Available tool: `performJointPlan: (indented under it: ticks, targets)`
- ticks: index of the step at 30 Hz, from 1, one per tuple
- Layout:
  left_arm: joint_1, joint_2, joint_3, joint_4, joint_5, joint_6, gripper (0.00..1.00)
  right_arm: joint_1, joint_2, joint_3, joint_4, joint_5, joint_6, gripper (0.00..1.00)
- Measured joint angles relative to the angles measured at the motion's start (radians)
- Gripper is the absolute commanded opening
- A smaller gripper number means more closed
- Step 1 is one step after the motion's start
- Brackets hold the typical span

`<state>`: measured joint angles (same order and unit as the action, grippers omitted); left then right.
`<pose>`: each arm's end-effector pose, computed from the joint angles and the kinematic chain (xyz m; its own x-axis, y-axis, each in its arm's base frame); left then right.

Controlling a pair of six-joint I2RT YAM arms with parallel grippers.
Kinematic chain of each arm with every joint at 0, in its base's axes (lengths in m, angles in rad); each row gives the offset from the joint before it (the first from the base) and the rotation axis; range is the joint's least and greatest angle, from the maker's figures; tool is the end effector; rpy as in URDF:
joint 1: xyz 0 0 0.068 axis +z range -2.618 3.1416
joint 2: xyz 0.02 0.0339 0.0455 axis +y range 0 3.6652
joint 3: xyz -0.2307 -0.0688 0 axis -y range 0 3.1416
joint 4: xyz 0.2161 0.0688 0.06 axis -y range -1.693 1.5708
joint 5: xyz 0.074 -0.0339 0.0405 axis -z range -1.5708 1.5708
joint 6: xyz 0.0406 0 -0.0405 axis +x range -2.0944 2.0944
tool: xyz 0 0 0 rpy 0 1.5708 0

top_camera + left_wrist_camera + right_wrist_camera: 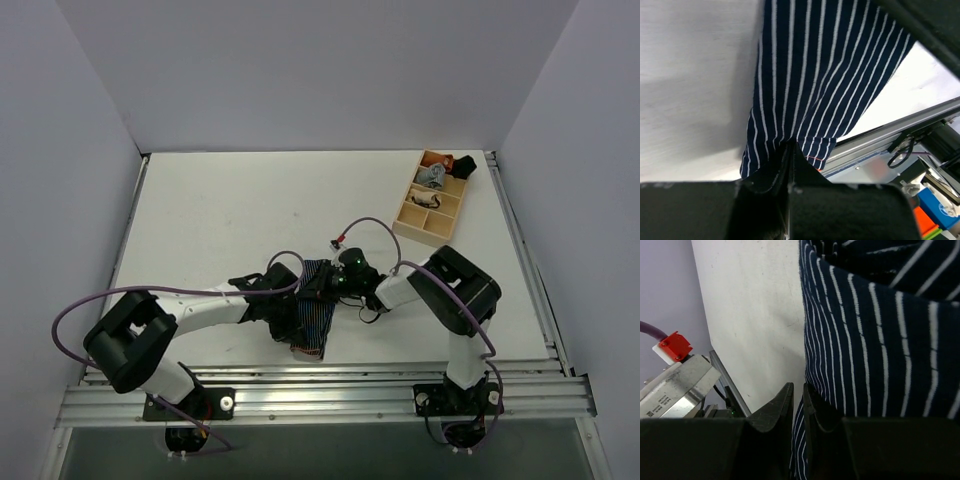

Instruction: Roll the underwear

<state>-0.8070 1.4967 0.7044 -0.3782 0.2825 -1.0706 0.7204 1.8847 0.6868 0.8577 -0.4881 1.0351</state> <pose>0.1588 -0.1822 0.1278 -0.9800 -0.1950 0.0384 -0.1903 0.8646 -0.4651 0.2350 0.2316 0.1169 -0.9147 0.2077 -0.3466 -0.2514 0.3792 0.8905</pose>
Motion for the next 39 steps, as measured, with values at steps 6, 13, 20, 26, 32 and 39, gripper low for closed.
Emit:
performJointPlan:
  ticks: [6,13,20,26,32,39]
  targets:
    - [-0.018,0.021,-0.001,0.042,0.015,-0.024,0.02,-0.015,0.046,0.0,0.081,-0.027,0.001,0.11]
    - [-0.024,0.027,0.0,0.05,0.016,-0.038,0.02,-0.109,0.109,0.026,0.148,-0.11,-0.015,0.12]
    - [-0.031,0.031,0.002,0.055,0.015,-0.051,0.03,-0.194,0.159,0.145,0.085,-0.133,-0.088,0.12]
    - [-0.038,0.045,0.047,-0.008,-0.011,-0.047,0.11,-0.216,0.25,0.339,-0.04,-0.161,-0.154,0.12]
    - [-0.018,0.04,0.203,-0.203,-0.079,0.001,0.44,-0.226,0.236,0.542,-0.329,-0.118,-0.259,0.19]
    - [0.115,0.002,0.417,-0.277,-0.071,0.121,0.51,-0.206,-0.019,0.562,-0.678,0.03,-0.348,0.44]
